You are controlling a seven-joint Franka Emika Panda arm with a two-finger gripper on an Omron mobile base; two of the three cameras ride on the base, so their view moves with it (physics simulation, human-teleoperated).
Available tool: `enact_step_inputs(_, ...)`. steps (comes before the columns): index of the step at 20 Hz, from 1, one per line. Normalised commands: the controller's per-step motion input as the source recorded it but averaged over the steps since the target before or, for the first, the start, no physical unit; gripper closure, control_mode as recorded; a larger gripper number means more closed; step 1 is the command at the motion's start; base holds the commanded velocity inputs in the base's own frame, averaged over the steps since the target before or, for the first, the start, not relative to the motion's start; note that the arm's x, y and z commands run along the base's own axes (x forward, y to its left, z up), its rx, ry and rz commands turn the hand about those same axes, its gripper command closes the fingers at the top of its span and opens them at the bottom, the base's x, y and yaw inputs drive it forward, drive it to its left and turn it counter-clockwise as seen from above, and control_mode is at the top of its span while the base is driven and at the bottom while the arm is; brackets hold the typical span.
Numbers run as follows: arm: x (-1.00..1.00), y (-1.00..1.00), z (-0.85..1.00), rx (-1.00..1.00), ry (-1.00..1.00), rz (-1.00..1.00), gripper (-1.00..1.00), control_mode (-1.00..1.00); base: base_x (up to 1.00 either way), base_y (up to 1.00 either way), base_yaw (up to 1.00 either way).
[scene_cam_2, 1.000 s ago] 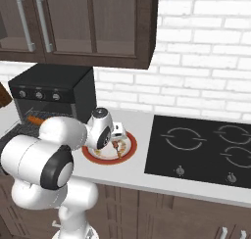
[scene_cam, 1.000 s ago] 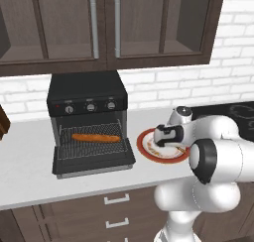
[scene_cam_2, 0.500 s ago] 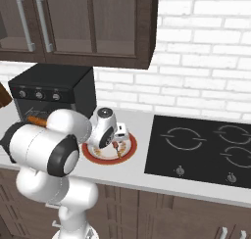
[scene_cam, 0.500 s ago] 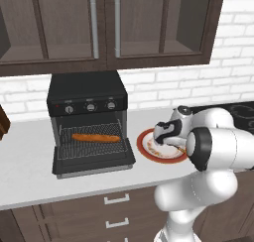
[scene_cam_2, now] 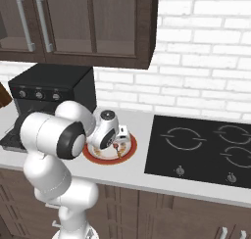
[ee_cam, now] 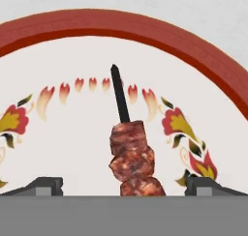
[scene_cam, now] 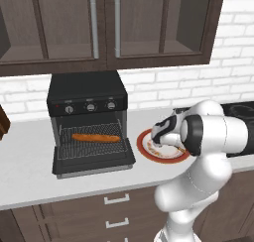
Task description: Pick up the kebab skewer and baguette bread, and place them inside the toaster oven. Close the toaster oven door and start by setting the timer.
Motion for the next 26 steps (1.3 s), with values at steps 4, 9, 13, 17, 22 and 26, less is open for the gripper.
enact_step_inputs(4, 0.20, -0.08, -0.13, 0.03, 0.00, 0.00, -1.00, -1.00, 0.00, 0.00, 0.00)
enact_step_inputs(9, 0.17, -0.12, -0.17, 0.03, 0.00, 0.00, -1.00, -1.00, 0.00, 0.00, 0.00)
enact_step_inputs(13, 0.02, 0.00, -0.51, 0.00, 0.00, 0.00, 1.00, -1.00, 0.00, 0.00, 0.00)
enact_step_inputs(17, 0.00, 0.00, -0.11, 0.00, 0.00, 0.00, 1.00, -1.00, 0.00, 0.00, 0.00)
enact_step_inputs(22, 0.00, 0.00, 0.00, 0.00, 0.00, 0.00, 1.00, -1.00, 0.00, 0.00, 0.00)
enact_step_inputs(26, 0.00, 0.00, 0.02, 0.00, 0.00, 0.00, 1.00, -1.00, 0.00, 0.00, 0.00)
